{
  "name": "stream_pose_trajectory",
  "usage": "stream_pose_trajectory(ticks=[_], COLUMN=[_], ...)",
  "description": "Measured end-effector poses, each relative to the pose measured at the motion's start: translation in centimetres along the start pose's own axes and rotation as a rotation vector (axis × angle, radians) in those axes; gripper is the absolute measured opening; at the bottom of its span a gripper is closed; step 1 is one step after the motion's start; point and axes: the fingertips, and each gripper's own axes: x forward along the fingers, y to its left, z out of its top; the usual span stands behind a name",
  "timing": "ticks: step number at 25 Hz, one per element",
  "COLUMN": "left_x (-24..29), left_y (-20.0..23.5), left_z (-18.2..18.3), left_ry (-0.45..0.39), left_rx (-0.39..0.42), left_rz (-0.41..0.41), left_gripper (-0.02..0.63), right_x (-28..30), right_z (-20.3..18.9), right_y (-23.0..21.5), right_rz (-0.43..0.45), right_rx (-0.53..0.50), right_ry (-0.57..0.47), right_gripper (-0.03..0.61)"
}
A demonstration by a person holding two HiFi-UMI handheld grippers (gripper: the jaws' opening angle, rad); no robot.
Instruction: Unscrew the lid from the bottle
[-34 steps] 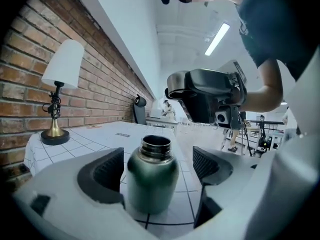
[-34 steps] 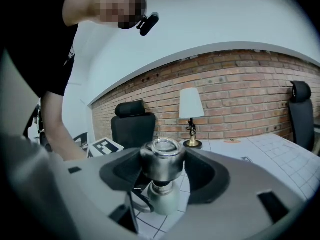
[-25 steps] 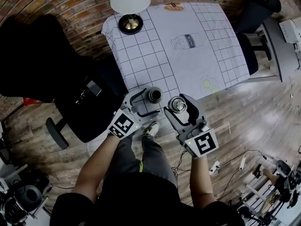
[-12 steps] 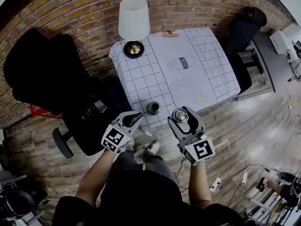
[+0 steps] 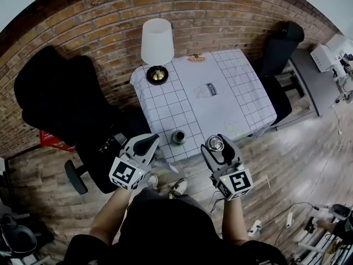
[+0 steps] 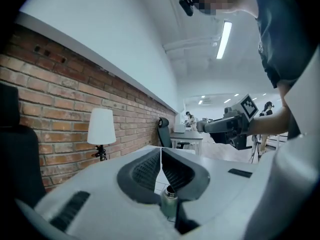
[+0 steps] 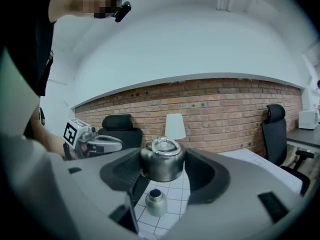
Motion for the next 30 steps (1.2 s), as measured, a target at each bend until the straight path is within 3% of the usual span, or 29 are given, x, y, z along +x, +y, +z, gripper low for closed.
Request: stream_pose_trajectory(ticks=[7,17,30], left_x=[-2.8,-2.9,-1.8], left_y=[1.1,2.0,1.6], left_z=[3.6,4.6,5.7], left_ry=[-0.077,-0.099,-0.117], left_rx=[0.044,0.067,0.063], left_rz=[0.079,0.089,0.074], left_gripper=[0.028,0.027,0.026], right_x=[-0.4,-0.3,0.8], right_z=[2.1,4.0,4.7], right_y=[-0.3,-1.1,-0.4], right_rz=[-0.015,-0.034,0.015], right_rx=[-0.013,-0.016,-0.043], right_ry=[-0.041,-0.058,-0.057], right_gripper=[0.264,0.264,0.264])
